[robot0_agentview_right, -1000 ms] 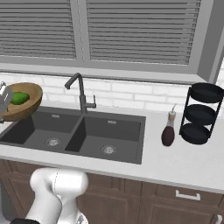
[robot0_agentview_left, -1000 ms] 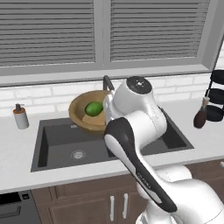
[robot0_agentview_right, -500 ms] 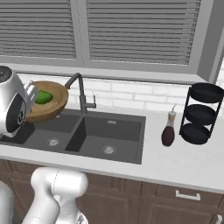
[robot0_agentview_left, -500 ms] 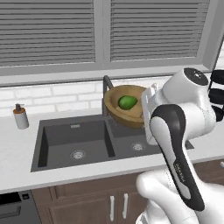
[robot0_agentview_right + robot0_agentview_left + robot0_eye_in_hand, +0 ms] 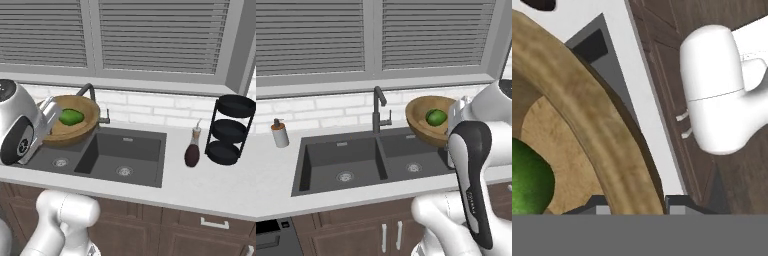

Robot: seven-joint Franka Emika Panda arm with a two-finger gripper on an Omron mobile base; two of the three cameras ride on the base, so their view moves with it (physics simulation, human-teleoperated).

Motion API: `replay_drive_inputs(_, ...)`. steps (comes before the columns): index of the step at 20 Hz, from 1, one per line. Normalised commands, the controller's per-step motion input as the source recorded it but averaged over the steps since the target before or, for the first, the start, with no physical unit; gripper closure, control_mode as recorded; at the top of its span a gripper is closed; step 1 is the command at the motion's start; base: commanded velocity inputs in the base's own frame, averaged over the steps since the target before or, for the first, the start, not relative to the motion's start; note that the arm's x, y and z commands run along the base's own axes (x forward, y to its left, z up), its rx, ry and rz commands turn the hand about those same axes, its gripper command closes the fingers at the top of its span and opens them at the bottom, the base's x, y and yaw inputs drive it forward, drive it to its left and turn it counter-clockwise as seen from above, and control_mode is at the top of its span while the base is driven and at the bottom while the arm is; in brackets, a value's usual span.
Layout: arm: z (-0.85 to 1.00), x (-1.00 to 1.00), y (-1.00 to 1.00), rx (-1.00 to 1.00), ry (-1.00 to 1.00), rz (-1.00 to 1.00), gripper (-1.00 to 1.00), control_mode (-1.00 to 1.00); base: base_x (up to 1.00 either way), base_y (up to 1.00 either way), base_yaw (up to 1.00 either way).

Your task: Pick the avocado from the sink and place it in the bowl. Then pick the bowl and place it in the microwave. Then close the microwave door and press the start button.

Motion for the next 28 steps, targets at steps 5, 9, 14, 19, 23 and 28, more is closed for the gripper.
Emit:
replay_drive_inputs(5,0.00,0.01,-0.53,0.00,0.03,0.00,1.00,-1.00,0.00,0.00,0.00)
replay_drive_inputs(9,0.00,0.00,-0.42,-0.02,0.05,0.00,1.00,-1.00,0.00,0.00,0.00)
replay_drive_inputs(14,0.00,-0.05,-0.04,-0.02,0.00,0.00,1.00,1.00,-0.07,0.00,0.00)
replay_drive_inputs(19,0.00,0.00,0.00,0.00,0.00,0.00,1.00,1.00,-0.01,0.00,0.03)
replay_drive_inputs(23,0.00,0.00,0.00,0.00,0.00,0.00,1.00,1.00,-0.37,0.22,0.33)
replay_drive_inputs(28,0.00,0.00,0.00,0.00,0.00,0.00,1.00,1.00,-0.27,0.74,0.65)
